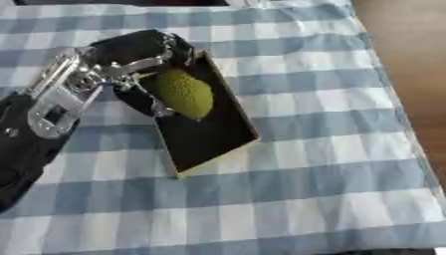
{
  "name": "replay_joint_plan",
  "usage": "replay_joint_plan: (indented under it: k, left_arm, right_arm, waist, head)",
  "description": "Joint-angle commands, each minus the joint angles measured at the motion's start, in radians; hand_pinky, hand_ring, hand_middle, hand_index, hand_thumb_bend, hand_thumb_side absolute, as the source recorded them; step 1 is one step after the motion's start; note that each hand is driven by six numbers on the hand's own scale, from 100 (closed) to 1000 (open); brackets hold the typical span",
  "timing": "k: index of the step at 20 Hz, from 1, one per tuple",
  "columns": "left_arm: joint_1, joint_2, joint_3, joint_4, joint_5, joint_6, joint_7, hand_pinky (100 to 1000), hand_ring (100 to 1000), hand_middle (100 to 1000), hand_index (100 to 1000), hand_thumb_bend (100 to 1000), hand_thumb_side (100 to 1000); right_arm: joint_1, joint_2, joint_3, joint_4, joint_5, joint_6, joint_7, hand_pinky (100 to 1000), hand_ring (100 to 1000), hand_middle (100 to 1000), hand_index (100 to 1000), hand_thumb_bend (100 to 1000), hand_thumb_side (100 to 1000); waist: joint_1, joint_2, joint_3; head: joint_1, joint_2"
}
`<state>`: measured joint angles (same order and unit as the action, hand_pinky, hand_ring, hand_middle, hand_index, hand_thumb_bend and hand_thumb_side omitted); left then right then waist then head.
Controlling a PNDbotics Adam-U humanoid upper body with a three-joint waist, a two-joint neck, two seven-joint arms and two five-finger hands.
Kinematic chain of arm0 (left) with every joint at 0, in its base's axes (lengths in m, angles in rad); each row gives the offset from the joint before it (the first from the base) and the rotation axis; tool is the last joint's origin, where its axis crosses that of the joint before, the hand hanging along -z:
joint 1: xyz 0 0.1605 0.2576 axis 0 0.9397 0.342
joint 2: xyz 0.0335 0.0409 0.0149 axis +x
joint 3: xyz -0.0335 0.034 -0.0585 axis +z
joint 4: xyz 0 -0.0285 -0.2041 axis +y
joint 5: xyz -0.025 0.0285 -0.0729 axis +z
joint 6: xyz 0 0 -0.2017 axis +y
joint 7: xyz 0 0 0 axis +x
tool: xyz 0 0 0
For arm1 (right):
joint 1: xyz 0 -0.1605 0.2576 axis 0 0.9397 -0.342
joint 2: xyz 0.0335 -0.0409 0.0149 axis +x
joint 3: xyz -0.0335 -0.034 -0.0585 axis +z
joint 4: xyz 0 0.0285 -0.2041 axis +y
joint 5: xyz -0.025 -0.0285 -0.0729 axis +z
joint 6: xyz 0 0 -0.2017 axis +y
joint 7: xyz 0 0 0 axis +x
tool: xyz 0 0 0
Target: Pick up objects on the table and place them in the box.
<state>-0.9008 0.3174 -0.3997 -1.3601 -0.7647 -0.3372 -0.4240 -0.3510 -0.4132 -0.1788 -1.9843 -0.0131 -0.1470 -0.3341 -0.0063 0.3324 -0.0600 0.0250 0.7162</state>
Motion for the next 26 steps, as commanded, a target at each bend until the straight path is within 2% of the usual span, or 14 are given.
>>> replay_joint_plan:
  k: [1,3,7,10,15,18,22,26]
  left_arm:
    - [-0.006,-0.010,0.012,0.019,-0.043,-0.026,0.001,602,529,606,695,470,100]
    - [0.004,-0.014,0.015,0.034,-0.067,-0.036,-0.005,653,589,664,752,490,100]
    - [0.019,-0.014,0.023,0.037,-0.091,-0.055,-0.022,801,769,811,900,511,100]
    - [0.021,-0.010,0.029,0.012,-0.101,-0.068,-0.025,842,811,851,933,560,100]
    - [0.040,0.003,0.067,-0.061,-0.096,-0.051,0.000,841,810,854,942,551,100]
    - [0.045,0.024,0.102,-0.126,-0.065,-0.019,0.043,819,780,833,920,456,100]
    - [0.063,0.074,0.180,-0.260,0.028,0.062,0.146,774,732,805,876,385,100]
    - [0.107,0.137,0.287,-0.397,0.169,0.172,0.304,749,709,794,836,372,100]
  right_arm:
    - [-0.005,-0.011,-0.008,-0.016,-0.010,-0.001,-0.003,796,657,615,671,100,622]
    - [-0.006,-0.009,-0.010,-0.016,-0.011,-0.002,-0.004,796,657,615,671,100,621]
    - [-0.003,-0.004,-0.014,-0.016,-0.010,-0.002,-0.007,796,657,615,671,100,639]
    - [0.003,-0.001,-0.025,-0.016,-0.008,0.000,-0.018,797,657,615,670,100,625]
    - [0.006,0.006,-0.031,-0.016,-0.003,0.007,-0.028,796,657,613,670,100,624]
    - [0.001,0.000,-0.027,-0.016,-0.004,0.007,-0.025,795,657,614,671,100,618]
    - [0.000,-0.013,-0.028,-0.016,-0.006,0.002,-0.026,795,657,614,671,100,613]
    - [0.004,-0.020,-0.031,-0.016,-0.004,0.001,-0.030,794,657,614,671,100,612]
  waist:
    - [-0.007,-0.022,0.002]
    - [-0.010,-0.022,0.005]
    - [-0.011,-0.023,0.007]
    - [-0.011,-0.018,0.001]
    - [-0.005,-0.021,-0.002]
    - [-0.001,-0.029,0.004]
    - [0.002,-0.040,0.014]
    - [0.004,-0.045,0.025]
  head:
    - [0.002,-0.001]
    - [0.006,-0.003]
    - [0.003,-0.003]
    - [-0.005,-0.009]
    - [-0.019,-0.007]
    - [-0.029,-0.003]
    - [-0.036,0.004]
    - [-0.045,0.008]
